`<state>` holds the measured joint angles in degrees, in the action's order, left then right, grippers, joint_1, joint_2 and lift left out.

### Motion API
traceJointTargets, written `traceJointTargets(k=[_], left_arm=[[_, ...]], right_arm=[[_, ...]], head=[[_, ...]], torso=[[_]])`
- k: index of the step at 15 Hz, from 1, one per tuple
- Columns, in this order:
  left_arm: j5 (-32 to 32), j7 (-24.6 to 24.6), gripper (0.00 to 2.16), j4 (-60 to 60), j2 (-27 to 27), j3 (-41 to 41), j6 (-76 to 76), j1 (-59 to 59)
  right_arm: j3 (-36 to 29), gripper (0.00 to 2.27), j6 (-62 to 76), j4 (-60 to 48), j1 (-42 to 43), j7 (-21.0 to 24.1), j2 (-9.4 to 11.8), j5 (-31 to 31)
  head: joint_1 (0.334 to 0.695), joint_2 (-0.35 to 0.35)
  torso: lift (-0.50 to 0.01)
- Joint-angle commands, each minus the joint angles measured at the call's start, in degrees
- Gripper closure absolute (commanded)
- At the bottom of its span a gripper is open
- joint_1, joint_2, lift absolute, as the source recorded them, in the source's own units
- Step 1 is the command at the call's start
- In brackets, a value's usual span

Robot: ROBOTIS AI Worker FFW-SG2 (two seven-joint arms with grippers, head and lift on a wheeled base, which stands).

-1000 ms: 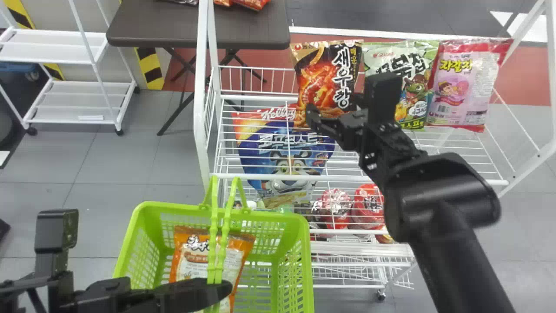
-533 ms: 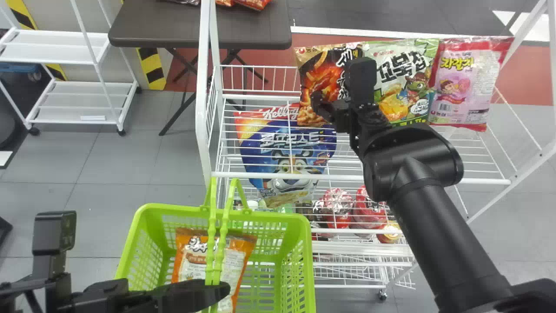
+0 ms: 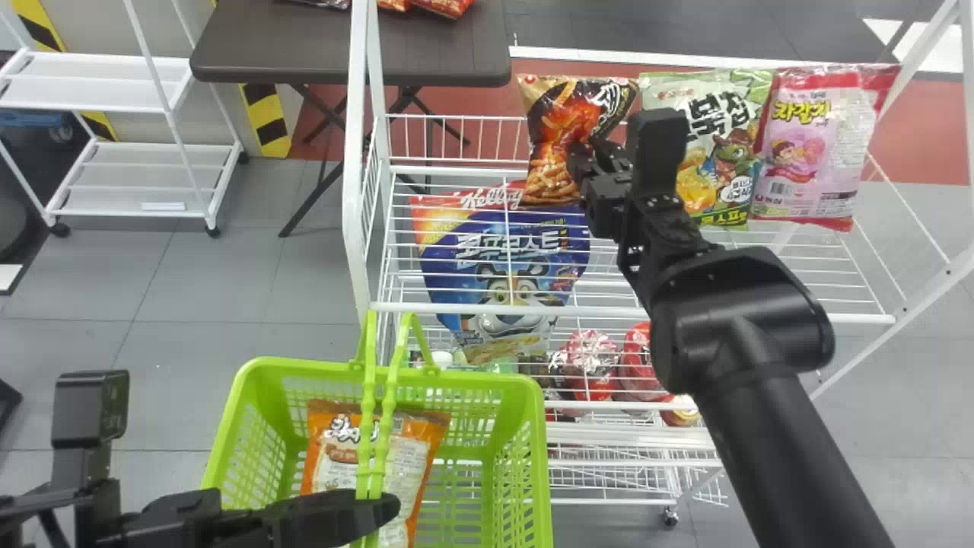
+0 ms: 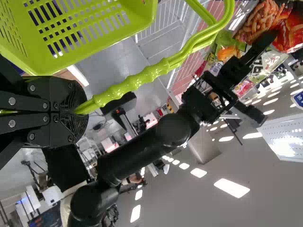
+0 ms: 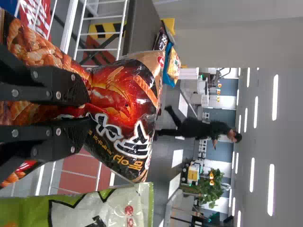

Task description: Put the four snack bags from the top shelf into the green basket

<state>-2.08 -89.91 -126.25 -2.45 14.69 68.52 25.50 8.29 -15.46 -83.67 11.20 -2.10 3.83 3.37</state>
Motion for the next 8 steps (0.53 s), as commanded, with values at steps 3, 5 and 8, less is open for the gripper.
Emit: traceJointTargets(k=[3, 5, 8], left_arm=[[-0.6, -0.7, 2.15, -0.1, 0.0, 1.5, 0.0, -0.1], [-0.5, -0.7, 2.15, -0.1, 0.1, 1.5, 0.0, -0.4], [-0.5, -0.7, 2.15, 0.1, 0.1, 1.5, 0.0, -0.7]], right_arm=[[-1.6, 2.25, -14.6, -26.5, -15.6, -2.2, 0.4, 5.7], [-0.9, 2.25, -22.1, -38.1, -22.5, -2.6, 1.1, 8.6], [1.9, 2.25, -34.6, -49.9, -31.4, -2.8, 3.5, 14.5]], head=[[0.695, -0.059], [0.695, -0.037], [0.695, 0.019]], torso=[[-0.004], [-0.004], [-0.004]])
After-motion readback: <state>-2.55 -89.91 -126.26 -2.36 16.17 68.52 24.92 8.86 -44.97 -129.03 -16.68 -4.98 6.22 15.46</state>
